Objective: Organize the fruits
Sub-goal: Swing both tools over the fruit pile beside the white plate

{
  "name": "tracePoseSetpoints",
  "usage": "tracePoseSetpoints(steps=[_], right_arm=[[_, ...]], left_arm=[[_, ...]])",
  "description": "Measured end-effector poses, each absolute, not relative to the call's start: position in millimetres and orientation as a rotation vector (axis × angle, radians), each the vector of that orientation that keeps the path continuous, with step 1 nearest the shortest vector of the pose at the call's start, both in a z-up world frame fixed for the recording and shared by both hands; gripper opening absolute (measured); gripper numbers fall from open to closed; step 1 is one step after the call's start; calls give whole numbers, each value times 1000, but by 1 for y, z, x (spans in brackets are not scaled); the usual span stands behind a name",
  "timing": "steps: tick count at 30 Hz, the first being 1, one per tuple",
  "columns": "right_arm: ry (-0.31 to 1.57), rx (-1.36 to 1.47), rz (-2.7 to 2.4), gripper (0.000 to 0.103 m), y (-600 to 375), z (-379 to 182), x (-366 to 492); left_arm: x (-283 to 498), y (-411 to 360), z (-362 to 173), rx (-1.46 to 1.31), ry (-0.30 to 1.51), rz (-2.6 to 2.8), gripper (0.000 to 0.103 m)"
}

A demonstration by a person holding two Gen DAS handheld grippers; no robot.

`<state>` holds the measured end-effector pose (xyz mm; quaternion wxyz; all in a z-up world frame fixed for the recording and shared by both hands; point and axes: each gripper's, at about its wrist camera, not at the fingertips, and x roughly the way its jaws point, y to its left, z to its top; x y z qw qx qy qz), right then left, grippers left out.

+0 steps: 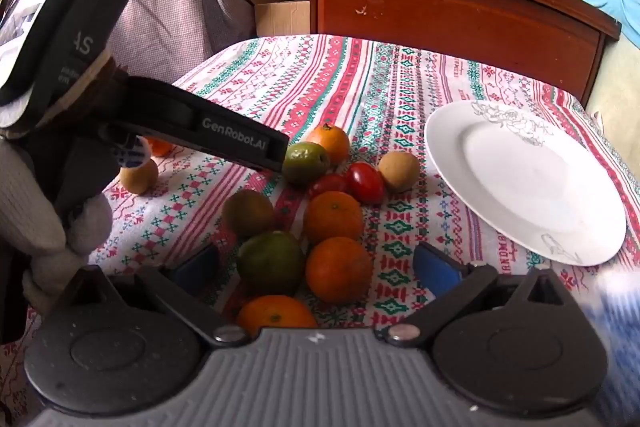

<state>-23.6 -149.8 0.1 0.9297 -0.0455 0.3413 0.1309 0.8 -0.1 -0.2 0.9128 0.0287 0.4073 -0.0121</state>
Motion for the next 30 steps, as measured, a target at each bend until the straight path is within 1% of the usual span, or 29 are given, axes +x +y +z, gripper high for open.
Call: tracePoseSetpoints(steps=[23,30], right_arm=[[707,-97,267,102,-150,0,-26],[880,-111,264,102,-147,11,-16]], left_arm=[[2,-4,1,65,919,-77,103],[-2,-6,12,75,944,-93,103]])
